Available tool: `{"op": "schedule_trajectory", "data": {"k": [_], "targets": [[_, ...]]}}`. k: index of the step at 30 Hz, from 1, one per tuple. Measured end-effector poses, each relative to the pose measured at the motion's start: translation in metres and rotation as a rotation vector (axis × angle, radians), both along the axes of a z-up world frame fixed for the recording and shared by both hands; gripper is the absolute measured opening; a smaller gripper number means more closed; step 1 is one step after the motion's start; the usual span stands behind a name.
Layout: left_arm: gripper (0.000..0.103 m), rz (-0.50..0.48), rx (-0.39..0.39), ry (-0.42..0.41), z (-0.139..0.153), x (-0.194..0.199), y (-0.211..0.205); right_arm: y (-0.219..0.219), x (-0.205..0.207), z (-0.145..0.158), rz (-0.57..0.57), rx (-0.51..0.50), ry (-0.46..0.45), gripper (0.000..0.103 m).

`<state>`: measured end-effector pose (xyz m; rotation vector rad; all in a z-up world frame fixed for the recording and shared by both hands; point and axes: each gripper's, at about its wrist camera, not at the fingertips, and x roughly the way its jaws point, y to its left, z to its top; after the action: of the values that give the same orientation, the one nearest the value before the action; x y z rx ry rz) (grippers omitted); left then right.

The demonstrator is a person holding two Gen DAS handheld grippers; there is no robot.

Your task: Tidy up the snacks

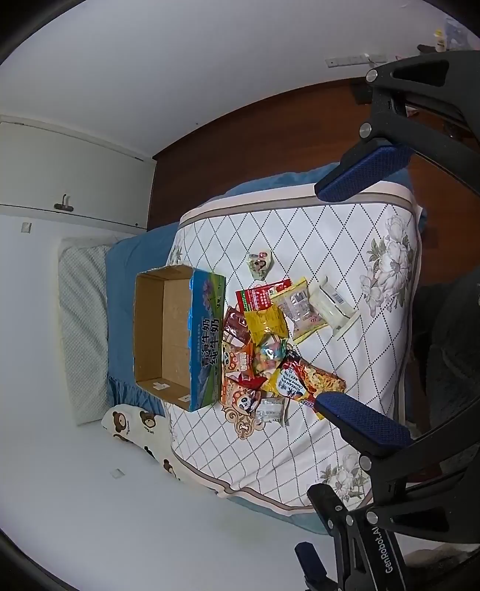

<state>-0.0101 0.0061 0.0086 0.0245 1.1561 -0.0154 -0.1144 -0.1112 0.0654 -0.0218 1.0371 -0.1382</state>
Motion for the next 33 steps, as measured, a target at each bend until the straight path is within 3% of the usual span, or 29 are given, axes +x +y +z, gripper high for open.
{"op": "schedule_trajectory", "data": {"k": [33], "targets": [[0.103, 0.005, 0.016, -0.025, 0.0068, -0.0050, 0.0057, 0.0073, 0.0010, 0.0013, 0.003, 0.000, -0.014, 0.103]]}}
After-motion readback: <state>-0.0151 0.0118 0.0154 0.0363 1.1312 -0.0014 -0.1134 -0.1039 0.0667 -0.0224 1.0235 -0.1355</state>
